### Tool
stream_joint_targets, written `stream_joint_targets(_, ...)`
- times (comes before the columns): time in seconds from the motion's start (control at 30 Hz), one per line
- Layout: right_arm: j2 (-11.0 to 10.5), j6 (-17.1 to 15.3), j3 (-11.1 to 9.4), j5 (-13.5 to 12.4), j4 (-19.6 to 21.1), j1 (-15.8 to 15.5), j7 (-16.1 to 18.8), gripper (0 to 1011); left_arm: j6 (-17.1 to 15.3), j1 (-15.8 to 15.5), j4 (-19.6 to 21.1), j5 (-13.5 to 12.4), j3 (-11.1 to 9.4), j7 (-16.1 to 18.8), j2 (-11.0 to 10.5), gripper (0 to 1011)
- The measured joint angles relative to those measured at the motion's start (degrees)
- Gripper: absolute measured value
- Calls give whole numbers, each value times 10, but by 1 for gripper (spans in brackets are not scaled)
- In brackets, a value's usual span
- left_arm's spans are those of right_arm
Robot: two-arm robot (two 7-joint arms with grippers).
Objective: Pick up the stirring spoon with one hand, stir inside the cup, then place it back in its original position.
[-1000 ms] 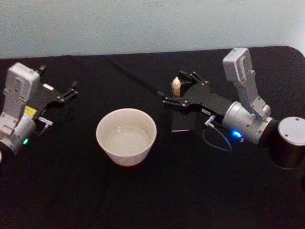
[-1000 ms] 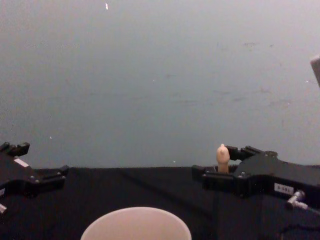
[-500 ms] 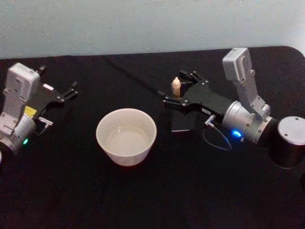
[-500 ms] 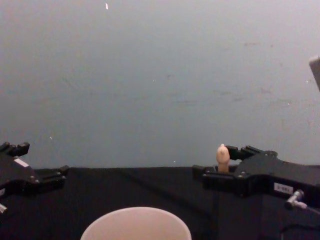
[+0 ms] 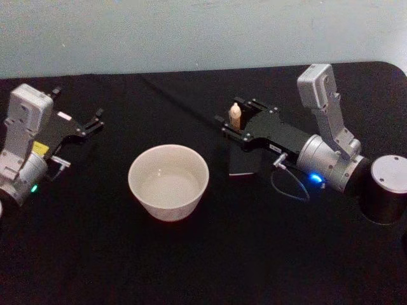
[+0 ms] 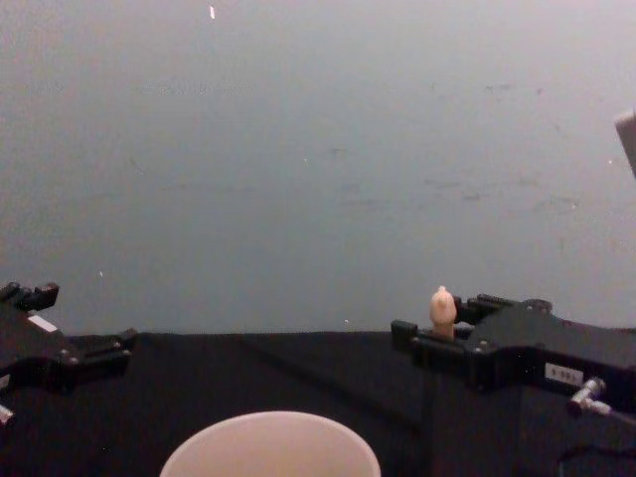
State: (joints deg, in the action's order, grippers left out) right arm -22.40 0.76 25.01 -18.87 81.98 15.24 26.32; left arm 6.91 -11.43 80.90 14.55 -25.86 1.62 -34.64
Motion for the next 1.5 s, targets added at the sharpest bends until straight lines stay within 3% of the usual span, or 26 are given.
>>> stream_joint_targets(0.47,0,0,0,-1,0,0,0,207,0,0,0,0,0,0,0,1001)
stream_joint_targets(0.57,0,0,0,-1,0,0,0,164,0,0,0,0,0,0,0,1001)
stream_joint_targets(1.07,1,0,-10,-10,8,-3,3,164,0,0,0,0,0,0,0,1001)
stream_joint_targets(1.5,-9,-1,-34,-32,48,-7,3,164,0,0,0,0,0,0,0,1001)
